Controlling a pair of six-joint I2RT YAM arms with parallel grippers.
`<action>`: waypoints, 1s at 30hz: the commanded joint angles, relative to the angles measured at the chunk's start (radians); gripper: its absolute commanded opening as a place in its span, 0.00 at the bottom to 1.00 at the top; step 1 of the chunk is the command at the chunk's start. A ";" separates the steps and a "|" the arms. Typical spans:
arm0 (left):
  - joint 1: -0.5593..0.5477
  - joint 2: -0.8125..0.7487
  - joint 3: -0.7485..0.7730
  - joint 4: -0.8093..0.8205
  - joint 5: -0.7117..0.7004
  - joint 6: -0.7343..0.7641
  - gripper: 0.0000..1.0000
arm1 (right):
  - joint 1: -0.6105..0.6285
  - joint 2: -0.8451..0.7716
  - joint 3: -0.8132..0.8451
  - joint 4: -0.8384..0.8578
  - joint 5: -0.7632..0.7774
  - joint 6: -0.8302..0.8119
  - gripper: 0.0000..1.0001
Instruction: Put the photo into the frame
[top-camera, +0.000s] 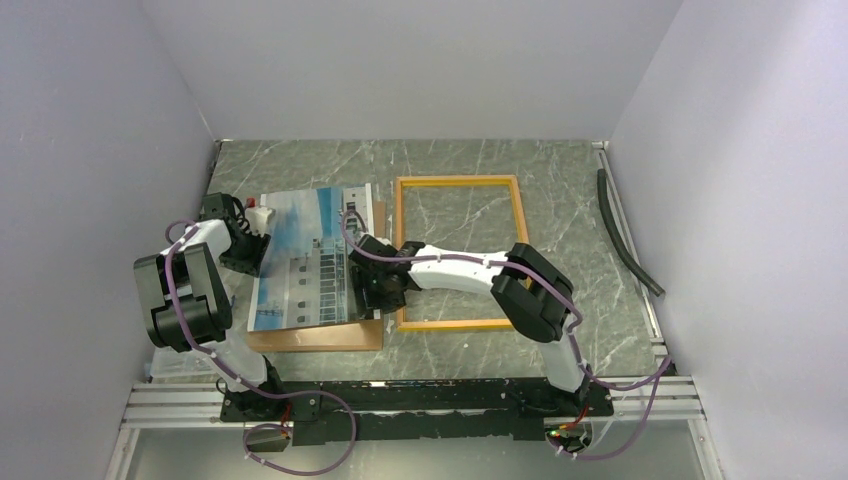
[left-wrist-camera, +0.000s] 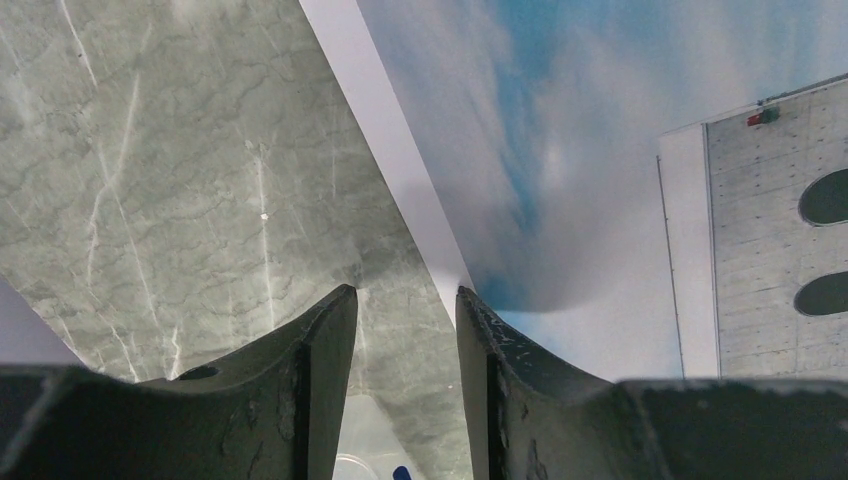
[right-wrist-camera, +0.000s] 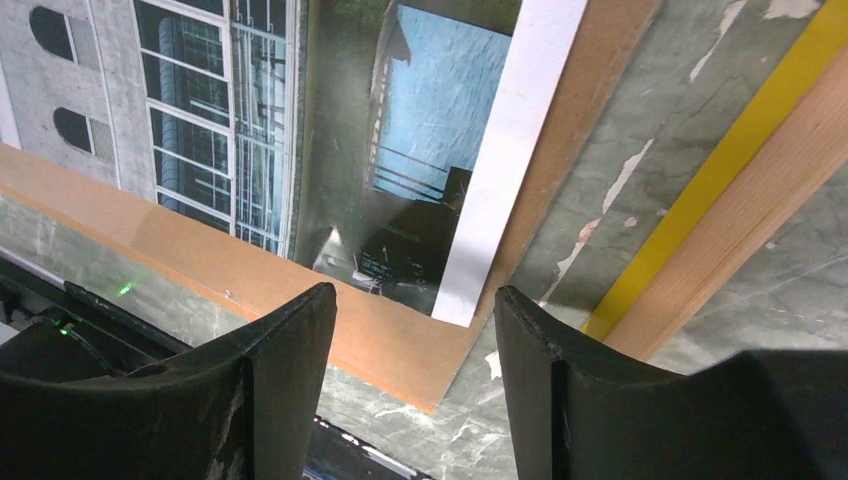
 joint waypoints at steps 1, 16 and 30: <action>-0.018 0.040 -0.024 -0.052 0.077 -0.027 0.47 | 0.010 -0.031 0.046 0.009 0.006 -0.022 0.63; -0.018 0.037 -0.031 -0.050 0.083 -0.022 0.46 | 0.010 -0.014 0.060 0.058 -0.047 -0.033 0.62; -0.017 0.023 -0.022 -0.065 0.088 -0.017 0.45 | -0.122 -0.102 -0.263 0.441 -0.315 0.206 0.63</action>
